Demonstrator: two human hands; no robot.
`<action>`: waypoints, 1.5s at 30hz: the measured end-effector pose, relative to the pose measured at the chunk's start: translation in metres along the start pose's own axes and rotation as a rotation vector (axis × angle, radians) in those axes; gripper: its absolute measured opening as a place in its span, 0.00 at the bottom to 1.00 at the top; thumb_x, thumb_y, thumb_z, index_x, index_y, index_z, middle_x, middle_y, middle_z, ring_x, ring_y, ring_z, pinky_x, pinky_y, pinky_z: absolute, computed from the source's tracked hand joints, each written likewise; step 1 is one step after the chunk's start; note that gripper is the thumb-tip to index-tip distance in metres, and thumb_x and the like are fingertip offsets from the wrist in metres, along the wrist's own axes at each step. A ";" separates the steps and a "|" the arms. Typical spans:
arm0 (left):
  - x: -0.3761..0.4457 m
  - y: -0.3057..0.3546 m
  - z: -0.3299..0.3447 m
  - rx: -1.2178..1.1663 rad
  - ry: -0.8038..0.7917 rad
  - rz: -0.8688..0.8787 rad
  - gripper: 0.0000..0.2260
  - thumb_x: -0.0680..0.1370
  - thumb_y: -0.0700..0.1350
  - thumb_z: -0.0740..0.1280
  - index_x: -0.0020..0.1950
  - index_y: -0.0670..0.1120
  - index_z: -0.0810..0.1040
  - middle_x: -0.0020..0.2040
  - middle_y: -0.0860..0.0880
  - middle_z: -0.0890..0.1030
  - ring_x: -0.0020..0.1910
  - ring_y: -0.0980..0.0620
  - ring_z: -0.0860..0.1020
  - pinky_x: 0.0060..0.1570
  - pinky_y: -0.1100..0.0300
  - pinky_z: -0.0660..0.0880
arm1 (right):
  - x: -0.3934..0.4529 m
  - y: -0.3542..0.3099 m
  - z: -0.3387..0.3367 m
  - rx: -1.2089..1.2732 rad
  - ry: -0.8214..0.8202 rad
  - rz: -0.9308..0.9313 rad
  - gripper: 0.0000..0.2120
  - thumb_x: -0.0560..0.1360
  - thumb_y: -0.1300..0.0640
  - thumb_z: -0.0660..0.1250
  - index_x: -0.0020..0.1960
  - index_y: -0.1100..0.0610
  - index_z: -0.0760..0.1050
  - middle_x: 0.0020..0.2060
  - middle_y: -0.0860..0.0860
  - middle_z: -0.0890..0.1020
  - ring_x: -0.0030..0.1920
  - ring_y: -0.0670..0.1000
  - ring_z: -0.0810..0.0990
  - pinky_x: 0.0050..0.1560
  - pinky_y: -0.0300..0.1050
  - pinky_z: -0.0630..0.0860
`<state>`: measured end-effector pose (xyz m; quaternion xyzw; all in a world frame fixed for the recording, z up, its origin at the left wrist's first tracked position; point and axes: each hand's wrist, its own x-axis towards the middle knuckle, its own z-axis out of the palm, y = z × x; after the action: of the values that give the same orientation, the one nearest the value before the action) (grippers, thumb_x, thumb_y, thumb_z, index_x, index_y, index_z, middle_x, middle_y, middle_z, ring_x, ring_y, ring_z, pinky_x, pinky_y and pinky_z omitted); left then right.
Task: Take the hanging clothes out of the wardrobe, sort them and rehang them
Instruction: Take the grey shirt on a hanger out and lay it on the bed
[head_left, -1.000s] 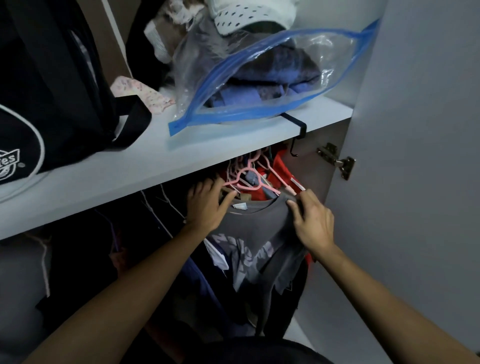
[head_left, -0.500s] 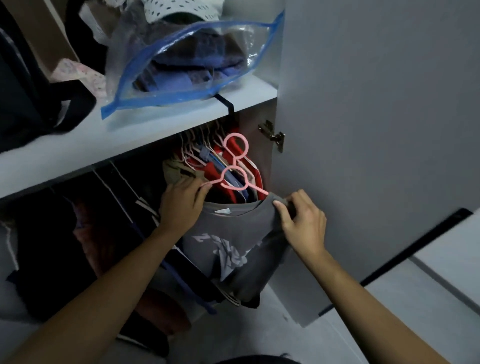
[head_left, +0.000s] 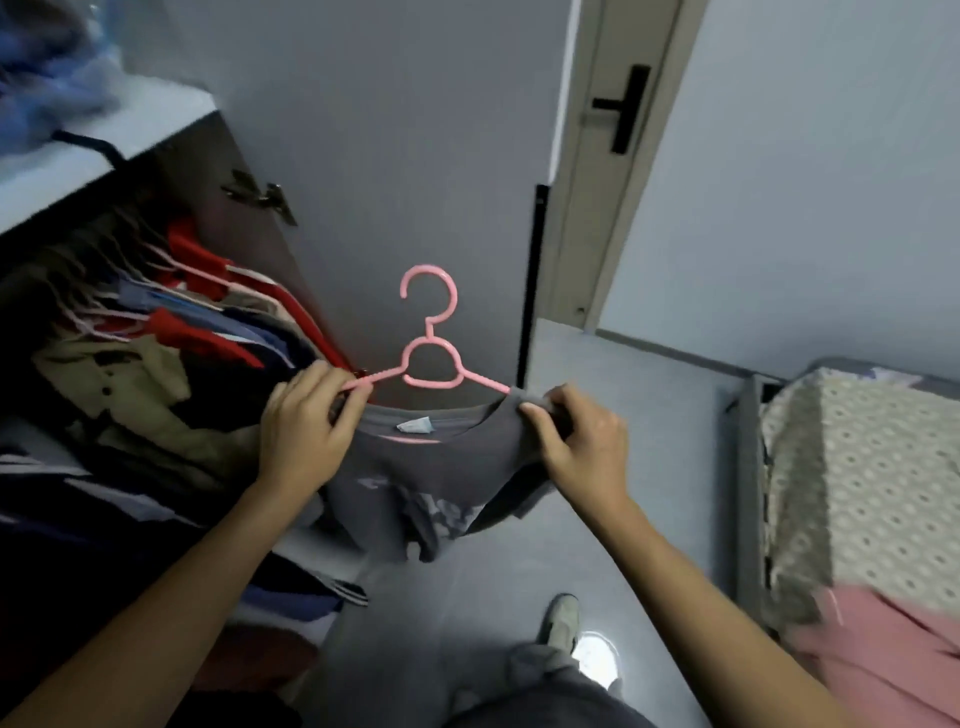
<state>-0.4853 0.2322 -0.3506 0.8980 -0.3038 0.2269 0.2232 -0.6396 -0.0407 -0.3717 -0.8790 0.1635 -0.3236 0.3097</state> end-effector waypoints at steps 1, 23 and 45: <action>-0.002 0.021 0.007 -0.036 -0.012 0.026 0.13 0.85 0.50 0.63 0.45 0.45 0.79 0.41 0.47 0.76 0.41 0.41 0.77 0.43 0.47 0.70 | -0.010 0.015 -0.019 0.001 0.020 0.033 0.15 0.79 0.43 0.69 0.42 0.53 0.75 0.31 0.46 0.76 0.32 0.52 0.74 0.33 0.49 0.69; -0.011 0.530 0.207 -0.511 -0.705 0.728 0.17 0.82 0.64 0.56 0.44 0.53 0.70 0.39 0.54 0.75 0.39 0.50 0.74 0.38 0.48 0.75 | -0.262 0.238 -0.415 -0.388 0.695 0.738 0.16 0.77 0.41 0.69 0.40 0.52 0.76 0.31 0.44 0.77 0.33 0.49 0.75 0.36 0.51 0.72; -0.024 0.816 0.324 -0.952 -1.140 1.445 0.10 0.77 0.48 0.62 0.56 0.52 0.78 0.49 0.55 0.81 0.47 0.52 0.79 0.48 0.50 0.77 | -0.336 0.242 -0.453 -0.586 1.233 1.316 0.09 0.77 0.54 0.76 0.40 0.49 0.78 0.35 0.43 0.81 0.38 0.44 0.80 0.44 0.51 0.75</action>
<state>-0.9419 -0.5152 -0.4072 0.2943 -0.8890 -0.2957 0.1889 -1.2117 -0.2582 -0.4146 -0.3273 0.8359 -0.4371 0.0560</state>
